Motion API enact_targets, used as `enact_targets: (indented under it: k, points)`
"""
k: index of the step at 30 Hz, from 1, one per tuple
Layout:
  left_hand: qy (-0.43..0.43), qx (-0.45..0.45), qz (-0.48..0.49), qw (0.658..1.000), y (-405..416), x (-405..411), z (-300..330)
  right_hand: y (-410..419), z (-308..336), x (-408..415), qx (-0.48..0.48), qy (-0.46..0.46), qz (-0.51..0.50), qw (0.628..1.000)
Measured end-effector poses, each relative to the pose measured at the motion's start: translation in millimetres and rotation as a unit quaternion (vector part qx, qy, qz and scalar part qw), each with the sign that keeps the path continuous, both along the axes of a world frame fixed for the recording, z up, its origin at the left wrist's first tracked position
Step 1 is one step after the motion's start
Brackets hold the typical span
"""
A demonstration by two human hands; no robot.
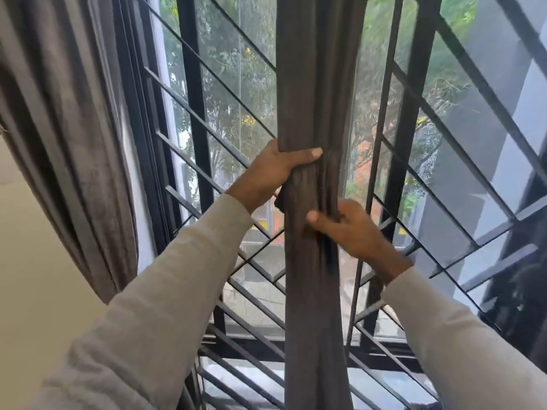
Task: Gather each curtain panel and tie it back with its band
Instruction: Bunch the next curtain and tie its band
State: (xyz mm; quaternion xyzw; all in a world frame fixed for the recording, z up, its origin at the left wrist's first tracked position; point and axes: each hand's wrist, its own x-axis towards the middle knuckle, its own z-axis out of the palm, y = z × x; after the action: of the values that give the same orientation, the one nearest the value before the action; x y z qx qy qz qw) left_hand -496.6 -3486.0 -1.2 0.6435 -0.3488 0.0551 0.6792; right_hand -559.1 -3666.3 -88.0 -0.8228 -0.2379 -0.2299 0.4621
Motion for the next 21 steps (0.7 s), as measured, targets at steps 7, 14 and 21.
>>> enact_targets:
  k: [7,14,21]
  points:
    - [0.085,-0.073,-0.118,0.987,2,5,-6,-27,7,13,0.141,0.042,-0.022,0.989]
    - [0.023,0.032,-0.022,0.999,8,9,-3,-35,5,0,0.137,0.048,0.003,0.989]
    - [-0.081,0.106,0.154,0.979,24,15,4,-64,39,-17,0.221,-0.056,-0.021,0.973]
